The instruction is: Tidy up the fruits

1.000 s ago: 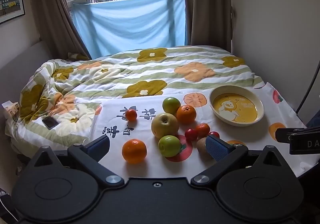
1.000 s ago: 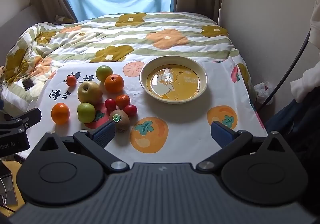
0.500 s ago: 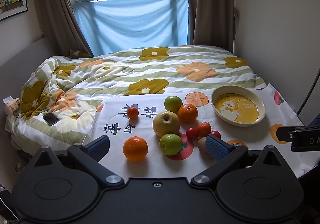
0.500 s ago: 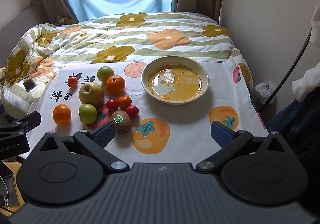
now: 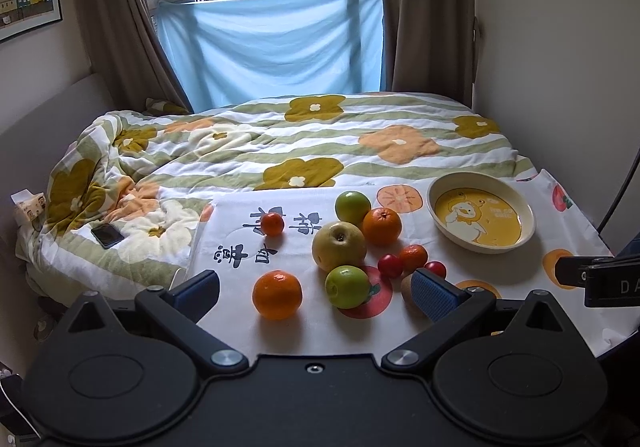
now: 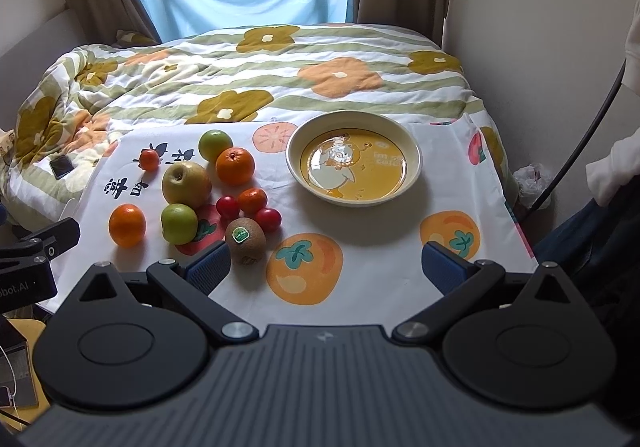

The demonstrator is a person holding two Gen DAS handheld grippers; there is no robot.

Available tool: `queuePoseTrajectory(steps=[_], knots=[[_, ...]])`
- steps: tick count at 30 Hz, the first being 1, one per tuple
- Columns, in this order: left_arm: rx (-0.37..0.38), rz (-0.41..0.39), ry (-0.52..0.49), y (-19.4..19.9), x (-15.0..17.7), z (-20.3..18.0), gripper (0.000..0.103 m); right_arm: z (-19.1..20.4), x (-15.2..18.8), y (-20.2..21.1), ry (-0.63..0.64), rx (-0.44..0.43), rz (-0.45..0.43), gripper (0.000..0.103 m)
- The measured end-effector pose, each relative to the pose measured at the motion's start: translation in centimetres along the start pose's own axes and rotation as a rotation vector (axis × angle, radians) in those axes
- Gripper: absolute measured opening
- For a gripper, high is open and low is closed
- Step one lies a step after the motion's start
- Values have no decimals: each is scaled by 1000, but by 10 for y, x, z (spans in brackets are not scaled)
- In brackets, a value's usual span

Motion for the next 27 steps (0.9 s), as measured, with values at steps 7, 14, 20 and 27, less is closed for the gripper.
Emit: queuePoseTrajectory(steps=[7, 14, 20, 27], knots=[[-1, -4, 0, 2, 2, 1, 103, 1, 3, 1, -4, -5, -1, 103], [-2, -4, 0, 2, 1, 2, 103, 1, 5, 3, -8, -8, -4, 103], [-6, -11, -2, 6, 2, 2, 103, 1, 5, 3, -9, -9, -4, 103], [-6, -12, -1, 7, 1, 2, 103, 1, 4, 4, -9, -12, -6, 103]])
Point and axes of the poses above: each gripper's, at about its wrist camera, not at the fingertips, and y roughly against the way its jaws point, z to its left, x to its underside, the point moved 7 cm from there along -y, roughly the way its jaws point, and after that the axes turned 2 degrees about -x, right-handed, at the moved point
